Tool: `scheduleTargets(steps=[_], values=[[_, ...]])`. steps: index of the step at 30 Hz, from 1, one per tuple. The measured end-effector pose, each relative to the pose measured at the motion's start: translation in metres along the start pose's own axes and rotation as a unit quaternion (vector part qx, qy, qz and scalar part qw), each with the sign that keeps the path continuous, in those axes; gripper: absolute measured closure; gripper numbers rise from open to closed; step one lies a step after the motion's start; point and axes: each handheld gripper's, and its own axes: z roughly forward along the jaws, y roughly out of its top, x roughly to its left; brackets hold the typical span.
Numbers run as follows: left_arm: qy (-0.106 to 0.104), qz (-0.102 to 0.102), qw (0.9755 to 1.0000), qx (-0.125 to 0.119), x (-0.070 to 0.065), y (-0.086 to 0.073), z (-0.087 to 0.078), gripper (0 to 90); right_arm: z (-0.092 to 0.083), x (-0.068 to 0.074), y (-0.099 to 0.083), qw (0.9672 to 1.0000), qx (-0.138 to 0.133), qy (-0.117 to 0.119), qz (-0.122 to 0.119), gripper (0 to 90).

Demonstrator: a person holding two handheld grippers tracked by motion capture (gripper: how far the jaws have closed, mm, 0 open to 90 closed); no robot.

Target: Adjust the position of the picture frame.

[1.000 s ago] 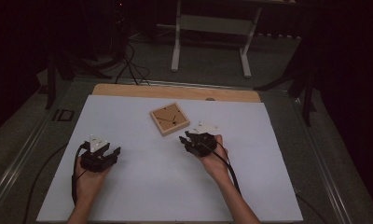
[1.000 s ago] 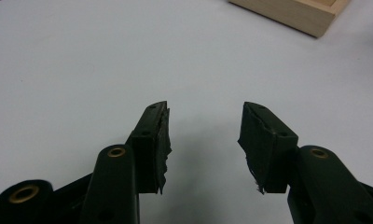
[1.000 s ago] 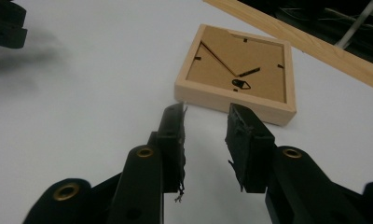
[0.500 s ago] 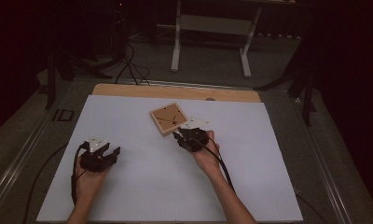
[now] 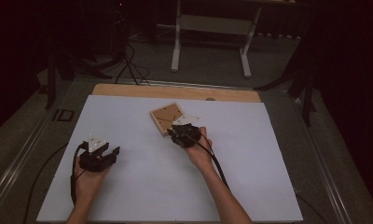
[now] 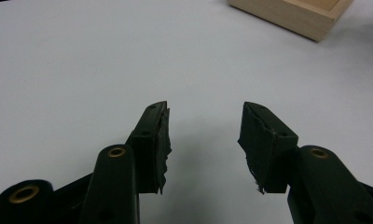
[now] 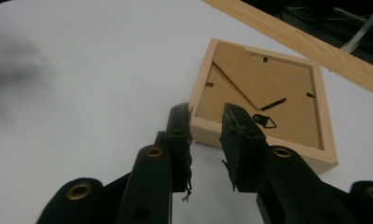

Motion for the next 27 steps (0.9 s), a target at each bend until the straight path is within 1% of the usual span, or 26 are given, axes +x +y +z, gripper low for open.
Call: scheduleTargets(steps=[2,5,11,13,15,18,20,24,27], values=[[0.0,-0.001,1.0,-0.001,0.0,0.0,-0.001,52.2,0.004,0.0,0.0,1.0,0.002,0.0,-0.002,73.1],[-0.001,-0.002,1.0,-0.002,0.001,0.0,-0.002,52.2,0.01,-0.001,0.002,1.0,0.003,0.003,0.005,73.2],[-0.002,-0.006,1.0,-0.004,0.003,0.0,-0.003,52.2,0.024,-0.003,0.005,0.9999,0.01,-0.002,0.011,76.9],[-0.003,-0.008,0.9999,-0.006,0.003,0.0,-0.003,52.2,0.028,-0.003,0.007,0.9998,0.012,-0.001,0.013,77.6],[-0.002,-0.011,0.9999,-0.006,0.004,-0.001,-0.004,52.2,0.033,-0.002,0.009,0.9998,0.014,0.002,0.016,77.8],[-0.003,-0.013,0.9999,-0.007,0.005,-0.001,-0.004,52.1,0.04,0.001,0.011,0.9997,0.019,0.002,0.013,79.0],[-0.003,-0.013,0.9999,-0.007,0.005,-0.001,-0.004,52.1,0.044,0.003,0.012,0.9997,0.023,0.0,0.011,83.5],[-0.003,-0.013,0.9999,-0.007,0.005,-0.001,-0.004,52.1,0.051,0.004,0.012,0.9994,0.028,-0.008,0.017,86.5],[-0.003,-0.014,0.9999,-0.007,0.005,-0.002,-0.004,52.1,0.055,0.004,0.012,0.9994,0.028,-0.007,0.022,84.7]])
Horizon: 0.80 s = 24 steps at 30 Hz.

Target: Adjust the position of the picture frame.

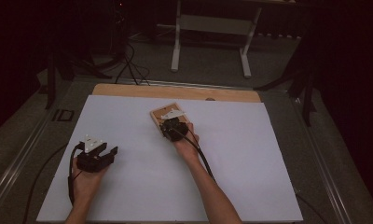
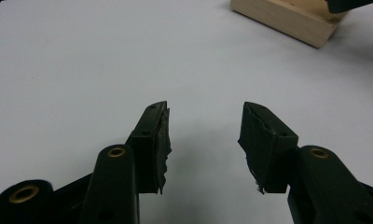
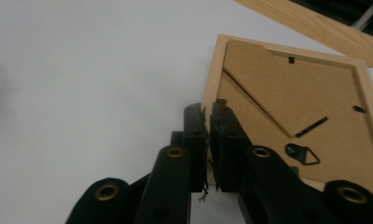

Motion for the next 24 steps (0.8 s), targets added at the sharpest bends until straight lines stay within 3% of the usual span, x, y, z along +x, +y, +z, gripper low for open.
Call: scheduleTargets(steps=[11,24], values=[[0.001,-0.002,1.0,0.001,0.002,-0.001,-0.001,52.0,0.014,0.003,0.001,0.9997,0.018,-0.008,0.016,80.5],[0.002,-0.003,1.0,0.0,0.002,-0.001,-0.001,52.0,0.015,0.007,0.003,0.9994,0.027,-0.02,0.003,81.6]])
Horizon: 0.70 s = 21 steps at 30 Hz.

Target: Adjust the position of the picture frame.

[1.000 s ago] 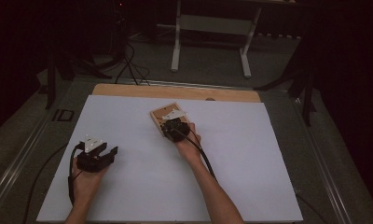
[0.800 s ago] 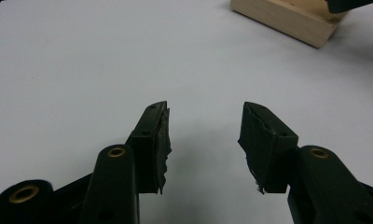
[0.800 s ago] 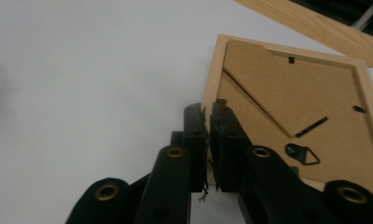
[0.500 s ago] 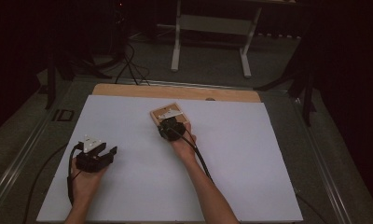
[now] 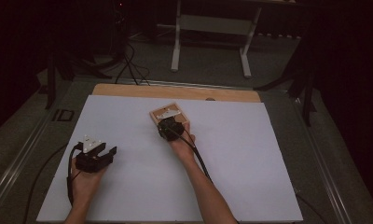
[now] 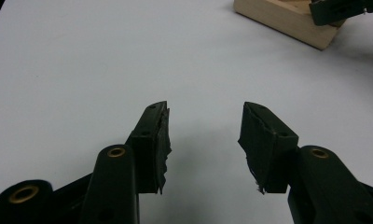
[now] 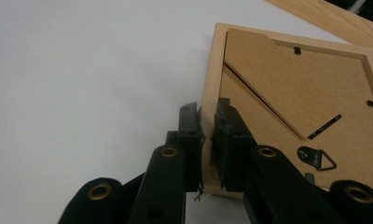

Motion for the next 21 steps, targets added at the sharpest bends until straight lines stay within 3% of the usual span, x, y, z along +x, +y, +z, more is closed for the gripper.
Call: scheduleTargets(steps=[13,21], values=[[0.002,0.008,1.0,0.002,-0.002,0.0,0.002,52.0,-0.018,0.003,-0.015,0.9995,0.0,0.022,-0.023,82.3],[0.001,0.015,0.9999,0.005,-0.005,0.001,0.003,52.0,-0.034,0.008,-0.028,0.9977,0.004,0.036,-0.056,82.3]])
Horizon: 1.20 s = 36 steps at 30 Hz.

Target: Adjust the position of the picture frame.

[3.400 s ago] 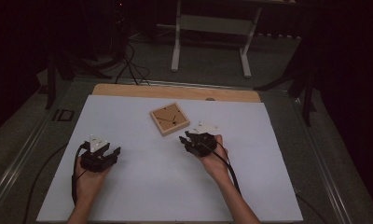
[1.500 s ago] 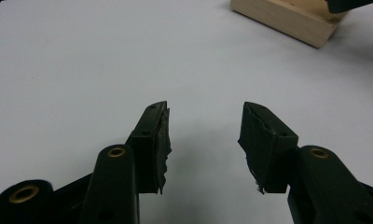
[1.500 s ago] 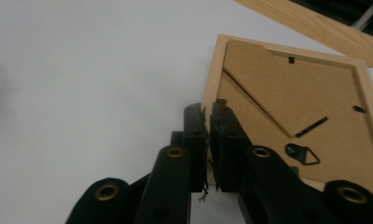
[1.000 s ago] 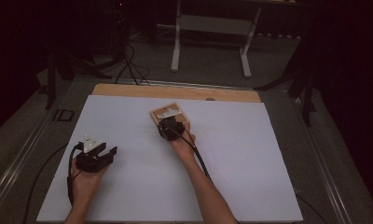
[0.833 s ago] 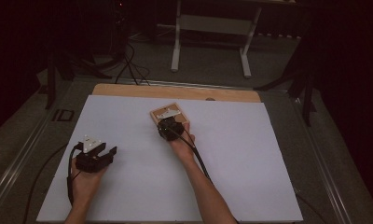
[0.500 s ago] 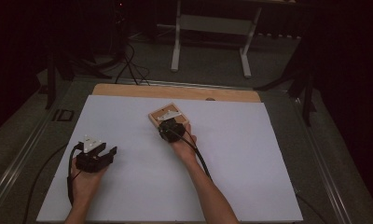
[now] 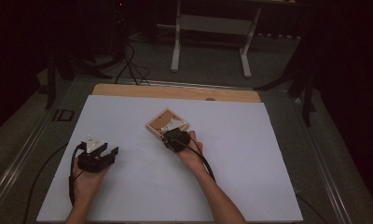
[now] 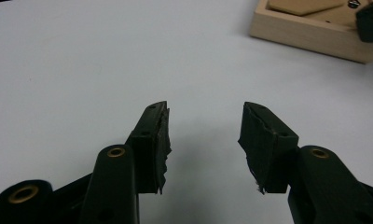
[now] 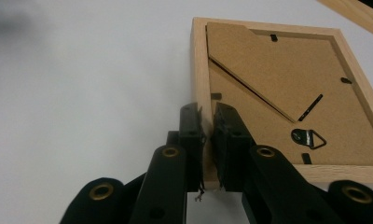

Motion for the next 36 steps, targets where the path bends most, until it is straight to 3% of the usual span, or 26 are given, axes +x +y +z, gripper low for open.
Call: scheduleTargets(steps=[8,23,29,36], values=[[-0.001,0.002,1.0,0.001,-0.001,0.0,0.0,52.0,-0.017,0.004,-0.015,0.9995,-0.001,0.023,-0.021,82.3],[-0.001,0.01,0.9999,0.005,-0.004,0.0,0.001,51.8,-0.043,0.016,-0.036,0.9976,-0.002,0.043,-0.054,82.3],[-0.003,0.011,0.9999,0.005,-0.006,0.0,0.002,51.7,-0.061,0.023,-0.051,0.9938,0.0,0.061,-0.093,82.1],[-0.004,0.012,0.9999,0.005,-0.006,0.0,0.001,51.7,-0.074,0.022,-0.063,0.9914,0.003,0.069,-0.111,82.0]])
